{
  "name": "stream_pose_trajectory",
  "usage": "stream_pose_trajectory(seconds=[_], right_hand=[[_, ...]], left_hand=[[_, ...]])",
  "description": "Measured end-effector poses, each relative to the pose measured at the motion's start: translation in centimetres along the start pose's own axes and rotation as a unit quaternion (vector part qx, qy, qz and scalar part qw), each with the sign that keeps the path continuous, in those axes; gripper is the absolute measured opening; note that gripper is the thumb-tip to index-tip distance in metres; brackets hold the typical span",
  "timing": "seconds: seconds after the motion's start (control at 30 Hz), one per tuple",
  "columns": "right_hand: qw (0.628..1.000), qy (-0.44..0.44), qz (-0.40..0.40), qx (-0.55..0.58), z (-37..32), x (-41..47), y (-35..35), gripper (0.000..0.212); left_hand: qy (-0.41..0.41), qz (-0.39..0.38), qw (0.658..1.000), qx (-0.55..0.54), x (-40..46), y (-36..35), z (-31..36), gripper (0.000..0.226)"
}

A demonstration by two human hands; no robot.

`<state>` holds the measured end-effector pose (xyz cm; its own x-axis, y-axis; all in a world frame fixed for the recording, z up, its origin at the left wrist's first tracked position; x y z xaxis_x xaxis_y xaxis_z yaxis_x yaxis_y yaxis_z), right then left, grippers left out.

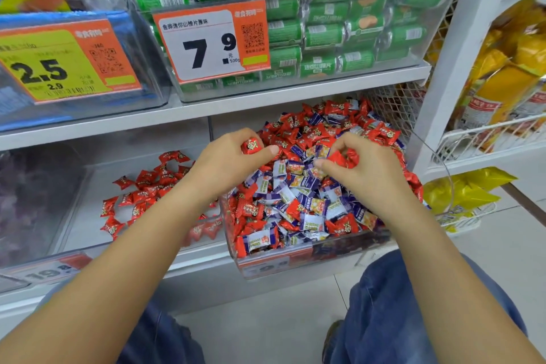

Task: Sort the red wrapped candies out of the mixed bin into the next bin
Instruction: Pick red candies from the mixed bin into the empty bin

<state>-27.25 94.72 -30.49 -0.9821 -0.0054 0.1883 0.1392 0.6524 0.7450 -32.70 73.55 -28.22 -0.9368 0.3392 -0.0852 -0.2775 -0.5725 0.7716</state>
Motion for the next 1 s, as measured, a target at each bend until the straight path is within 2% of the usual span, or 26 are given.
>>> stream_pose_trajectory(seconds=[0.1,0.2,0.33,0.57,0.63,0.7,0.77,0.83,0.93,1.0], right_hand=[[0.997,-0.004,-0.075,0.035,-0.1,-1.3,-0.6,0.016],[0.991,0.009,-0.127,0.036,0.1,-1.6,-1.8,0.01],[0.988,0.031,-0.148,-0.042,0.1,-1.5,-2.8,0.015],[0.984,0.052,-0.147,-0.081,-0.2,-1.4,-3.0,0.022],[0.979,0.054,-0.157,-0.118,-0.4,-1.5,-3.1,0.032],[0.972,0.054,-0.169,-0.155,-0.7,-1.7,-3.3,0.045],[0.961,0.057,-0.177,-0.205,-1.0,-1.8,-3.7,0.056],[0.95,0.063,-0.177,-0.248,-1.4,-1.9,-4.2,0.059],[0.95,0.067,-0.178,-0.248,-1.9,-1.9,-4.6,0.051],[0.954,0.066,-0.181,-0.227,-2.0,-1.9,-4.5,0.045]], left_hand=[[0.017,-0.032,0.991,-0.127,0.2,-0.2,-0.1,0.031],[0.029,-0.053,0.981,-0.184,0.1,-0.1,-0.3,0.027],[0.015,-0.056,0.987,-0.152,0.2,-0.1,-0.2,0.018],[0.001,-0.063,0.991,-0.114,0.3,-0.2,0.4,0.012],[-0.026,-0.064,0.995,-0.074,0.2,-0.1,0.3,0.011],[-0.058,-0.057,0.996,0.022,0.1,-0.3,0.1,0.013],[-0.078,-0.02,0.988,0.131,-0.3,-0.3,-0.1,0.014],[-0.101,0.006,0.977,0.186,-0.6,0.2,0.0,0.015],[-0.105,-0.079,0.952,0.278,-1.6,0.9,0.7,0.017],[-0.102,-0.135,0.907,0.385,-2.1,0.8,1.1,0.02]])
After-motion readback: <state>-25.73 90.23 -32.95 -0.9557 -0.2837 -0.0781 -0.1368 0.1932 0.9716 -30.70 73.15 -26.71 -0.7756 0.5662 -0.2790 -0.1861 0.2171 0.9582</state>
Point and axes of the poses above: each hand's wrist, its own x-axis towards the middle knuckle, its own y-axis out of the back of the hand, z = x × y, the point moved 1 cm from there along x, towards the middle knuckle, and after that the axes turned 8 degrees about -z, right-handed, at the moved point
